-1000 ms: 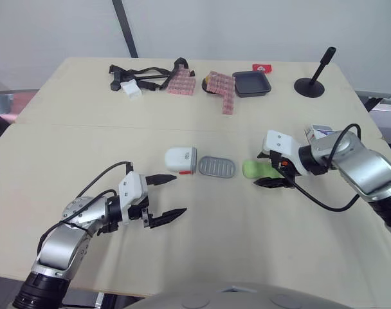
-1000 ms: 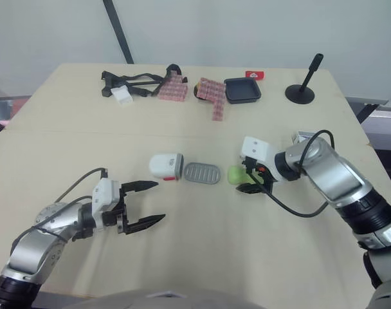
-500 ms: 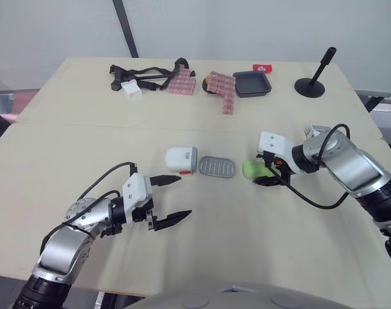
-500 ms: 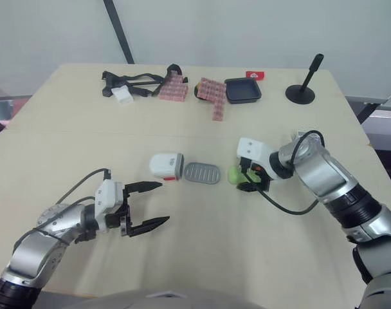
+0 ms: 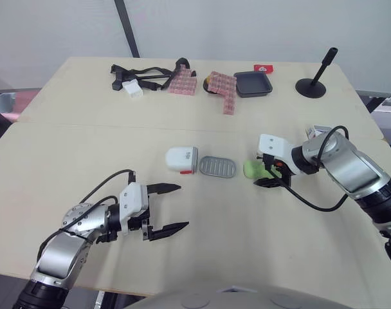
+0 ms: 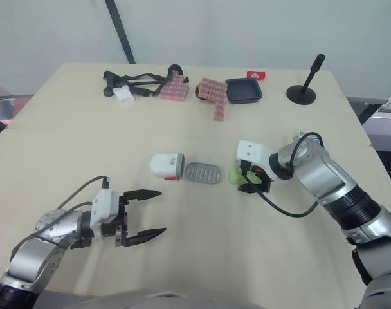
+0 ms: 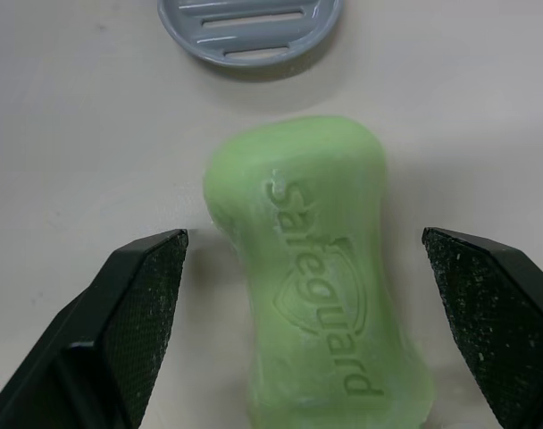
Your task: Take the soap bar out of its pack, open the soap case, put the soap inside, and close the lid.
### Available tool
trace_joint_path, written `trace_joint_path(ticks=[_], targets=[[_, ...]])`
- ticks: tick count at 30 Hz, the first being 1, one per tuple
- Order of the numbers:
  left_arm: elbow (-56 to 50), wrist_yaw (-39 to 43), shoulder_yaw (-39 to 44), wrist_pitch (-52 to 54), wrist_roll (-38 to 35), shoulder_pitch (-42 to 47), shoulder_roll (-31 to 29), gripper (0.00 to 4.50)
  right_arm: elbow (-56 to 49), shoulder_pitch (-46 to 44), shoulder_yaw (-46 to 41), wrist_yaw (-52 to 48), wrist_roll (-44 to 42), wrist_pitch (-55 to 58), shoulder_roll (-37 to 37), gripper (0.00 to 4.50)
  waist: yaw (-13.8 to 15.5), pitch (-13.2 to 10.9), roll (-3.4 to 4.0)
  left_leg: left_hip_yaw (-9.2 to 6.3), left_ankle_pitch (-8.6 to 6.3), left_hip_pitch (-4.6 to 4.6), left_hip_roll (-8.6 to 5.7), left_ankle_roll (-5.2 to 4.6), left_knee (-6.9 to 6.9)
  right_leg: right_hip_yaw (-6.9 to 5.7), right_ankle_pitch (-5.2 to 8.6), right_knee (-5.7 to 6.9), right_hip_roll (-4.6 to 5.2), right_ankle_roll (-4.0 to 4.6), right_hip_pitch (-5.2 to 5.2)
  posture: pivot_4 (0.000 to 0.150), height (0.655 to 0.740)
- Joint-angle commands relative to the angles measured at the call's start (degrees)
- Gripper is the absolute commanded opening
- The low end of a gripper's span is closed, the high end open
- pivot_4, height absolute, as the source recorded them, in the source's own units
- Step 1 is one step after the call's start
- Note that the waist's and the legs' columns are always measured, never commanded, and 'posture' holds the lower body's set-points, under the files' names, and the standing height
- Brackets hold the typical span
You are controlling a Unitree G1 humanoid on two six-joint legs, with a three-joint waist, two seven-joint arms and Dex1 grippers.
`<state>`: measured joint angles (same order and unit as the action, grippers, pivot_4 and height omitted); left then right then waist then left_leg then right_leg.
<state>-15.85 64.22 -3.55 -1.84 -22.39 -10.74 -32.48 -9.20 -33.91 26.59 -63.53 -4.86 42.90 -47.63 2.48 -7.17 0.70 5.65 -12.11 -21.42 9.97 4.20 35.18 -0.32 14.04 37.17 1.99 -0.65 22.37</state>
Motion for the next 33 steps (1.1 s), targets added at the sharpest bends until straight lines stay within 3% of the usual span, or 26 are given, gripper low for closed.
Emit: trace_joint_path(ticks=[1, 3, 12, 24, 33], targets=[[1.56, 1.06, -0.42, -4.02, 0.61, -0.76, 0.22, 4.49, -0.6, 0.06, -0.49, -0.44, 0.93, -0.59, -0.75, 4.5, 0.04, 0.0, 0.0, 0.0, 0.0, -0.01, 0.0, 0.0, 0.0, 0.0, 0.0, 0.0, 0.0, 0.0, 0.0, 0.15, 0.74], [3.6, 1.75, -0.45, -5.97, 0.8, -0.87, 0.46, 4.49, -0.67, 0.29, -0.48, -0.53, 1.11, -0.61, -0.82, 4.5, 0.17, 0.0, 0.0, 0.0, -0.01, 0.0, 0.01, -0.02, 0.0, 0.0, 0.0, 0.0, 0.0, 0.0, 0.0, 0.15, 0.74], [10.29, 4.11, -0.22, -10.8, -0.21, 0.77, 1.42, 4.5, -1.82, 1.26, -0.9, -1.02, 1.68, -0.31, -1.2, 1.73, 0.45, 0.0, 0.0, 0.03, -0.11, 0.01, 0.06, -0.19, 0.04, 0.02, 0.0, 0.07, -0.03, 0.0, 0.05, 0.15, 0.74], [11.07, 2.96, 1.79, -9.62, -2.97, 2.33, 2.34, 4.5, -4.04, 0.15, -2.95, -2.18, -0.61, 0.4, -0.96, 1.72, 0.53, 0.01, -0.01, 0.08, -0.13, 0.01, 0.14, -0.21, 0.08, 0.04, 0.0, 0.12, -0.07, 0.02, 0.08, 0.15, 0.74], [5.18, -3.27, 3.54, -0.39, -4.21, 7.03, 1.38, 4.5, -8.63, -8.93, -3.69, -0.99, -4.82, 9.55, 4.07, 1.72, 0.47, 0.02, -0.02, 0.27, -0.09, 0.02, 0.26, -0.12, 0.15, 0.22, -0.02, 0.29, -0.21, 0.05, 0.24, 0.15, 0.74]])
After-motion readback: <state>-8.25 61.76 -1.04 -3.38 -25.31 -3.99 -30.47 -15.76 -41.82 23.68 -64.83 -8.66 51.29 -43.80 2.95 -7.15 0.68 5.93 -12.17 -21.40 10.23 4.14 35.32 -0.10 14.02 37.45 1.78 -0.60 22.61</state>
